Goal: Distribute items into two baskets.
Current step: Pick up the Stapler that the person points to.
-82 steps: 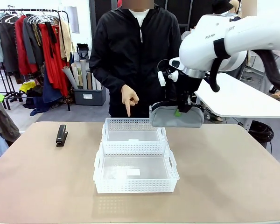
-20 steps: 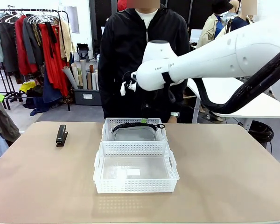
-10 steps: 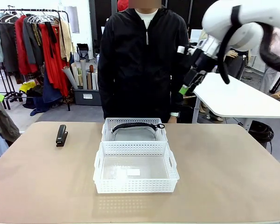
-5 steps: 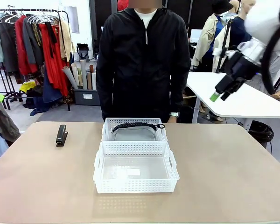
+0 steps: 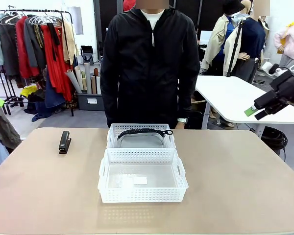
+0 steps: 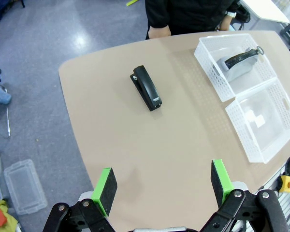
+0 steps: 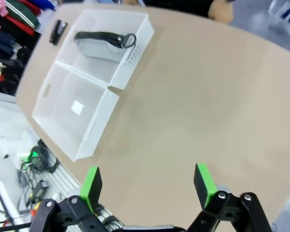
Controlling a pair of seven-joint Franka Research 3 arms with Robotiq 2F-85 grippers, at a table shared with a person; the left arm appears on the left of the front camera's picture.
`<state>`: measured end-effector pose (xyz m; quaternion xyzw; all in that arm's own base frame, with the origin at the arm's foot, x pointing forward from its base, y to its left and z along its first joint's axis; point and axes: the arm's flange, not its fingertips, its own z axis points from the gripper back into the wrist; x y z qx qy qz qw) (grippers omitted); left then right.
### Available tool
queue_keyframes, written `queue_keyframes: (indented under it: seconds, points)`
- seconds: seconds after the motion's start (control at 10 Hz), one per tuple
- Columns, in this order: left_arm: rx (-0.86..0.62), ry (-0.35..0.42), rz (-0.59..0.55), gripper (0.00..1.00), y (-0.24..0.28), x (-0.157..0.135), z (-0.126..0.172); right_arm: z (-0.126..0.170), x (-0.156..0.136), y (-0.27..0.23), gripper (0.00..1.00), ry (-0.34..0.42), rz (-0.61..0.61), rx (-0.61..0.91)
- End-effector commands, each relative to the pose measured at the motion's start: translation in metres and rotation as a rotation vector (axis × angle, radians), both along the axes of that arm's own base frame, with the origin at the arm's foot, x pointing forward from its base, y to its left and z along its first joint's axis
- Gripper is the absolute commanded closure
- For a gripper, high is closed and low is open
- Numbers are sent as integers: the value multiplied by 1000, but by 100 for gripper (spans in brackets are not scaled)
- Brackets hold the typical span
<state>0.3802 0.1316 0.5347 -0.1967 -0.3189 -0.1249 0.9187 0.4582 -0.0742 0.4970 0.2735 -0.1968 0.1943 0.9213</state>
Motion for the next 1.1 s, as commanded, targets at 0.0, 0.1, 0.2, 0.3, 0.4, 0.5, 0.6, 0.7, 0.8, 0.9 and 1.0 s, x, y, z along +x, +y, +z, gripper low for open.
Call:
queue_keyframes:
  seconds: [0.0,0.1,0.2,0.3,0.4,0.5,0.6,0.7,0.8,0.9,1.0]
  points:
    - [-13,-5,-3,0,0,0,-1,4,-14,4,0,-53,5,29]
    - [-13,-5,-3,0,0,0,-1,7,-17,4,0,-66,10,23]
    - [-13,-5,-3,0,0,0,-1,9,-19,4,0,-71,10,22]
    - [-13,-5,-3,0,0,0,-1,11,-21,3,0,-78,12,27]
    - [-13,-5,-3,0,0,0,-1,12,-21,4,0,-81,13,29]
    - [-13,-5,-3,0,0,0,-1,14,-20,7,0,-86,15,38]
    - [-13,-5,-3,0,0,0,-1,14,-20,7,0,-86,10,44]
    - [-13,-5,-3,0,0,0,-1,15,-20,8,0,-88,7,47]
    - [-13,-5,-3,0,0,0,-1,15,-21,8,0,-90,3,47]
    - [-13,-5,-3,0,0,0,-1,15,-20,8,0,-85,-1,46]
    - [-13,-5,-3,0,0,0,-1,15,-20,11,0,-63,-6,0]
